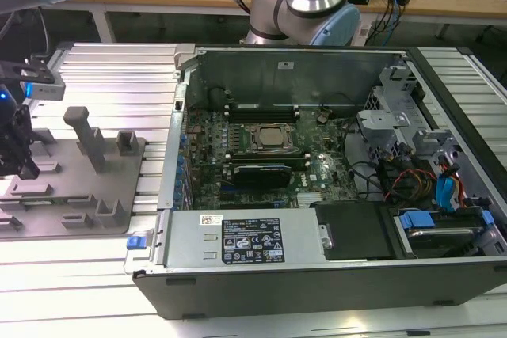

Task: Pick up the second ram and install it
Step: 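Pick up the second ram and move it above second insertion slot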

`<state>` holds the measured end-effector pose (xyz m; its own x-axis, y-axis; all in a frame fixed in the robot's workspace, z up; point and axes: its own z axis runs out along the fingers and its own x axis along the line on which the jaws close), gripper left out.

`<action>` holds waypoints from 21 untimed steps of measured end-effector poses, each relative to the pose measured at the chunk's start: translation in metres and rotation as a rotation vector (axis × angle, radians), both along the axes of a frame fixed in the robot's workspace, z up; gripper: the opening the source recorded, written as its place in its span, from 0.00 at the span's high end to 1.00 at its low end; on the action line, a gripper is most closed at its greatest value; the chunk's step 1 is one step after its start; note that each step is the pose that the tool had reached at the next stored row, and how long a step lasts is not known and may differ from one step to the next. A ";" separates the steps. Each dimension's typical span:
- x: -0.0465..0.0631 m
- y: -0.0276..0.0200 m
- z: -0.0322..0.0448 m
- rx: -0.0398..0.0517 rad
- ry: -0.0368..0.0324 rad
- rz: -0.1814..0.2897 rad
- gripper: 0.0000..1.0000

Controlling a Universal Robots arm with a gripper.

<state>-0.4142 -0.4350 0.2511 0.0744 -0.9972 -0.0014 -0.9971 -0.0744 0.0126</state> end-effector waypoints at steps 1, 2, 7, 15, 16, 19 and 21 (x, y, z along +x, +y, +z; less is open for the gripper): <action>-0.001 -0.0016 -0.0021 0.0002 -0.0002 0.005 0.92; -0.001 -0.0021 -0.0033 -0.0005 0.0000 0.006 0.92; -0.001 -0.0039 -0.0088 -0.0015 0.0000 -0.021 0.92; -0.002 -0.0118 -0.0143 -0.0014 -0.0002 -0.036 0.92; -0.002 -0.0122 -0.0163 -0.0015 0.0000 -0.037 0.92; -0.002 -0.0123 -0.0198 -0.0016 0.0002 -0.037 0.92; -0.002 -0.0123 -0.0199 -0.0017 0.0001 -0.037 0.92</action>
<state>-0.4161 -0.4473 0.2312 0.0379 -0.9993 0.0003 -0.9992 -0.0379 0.0128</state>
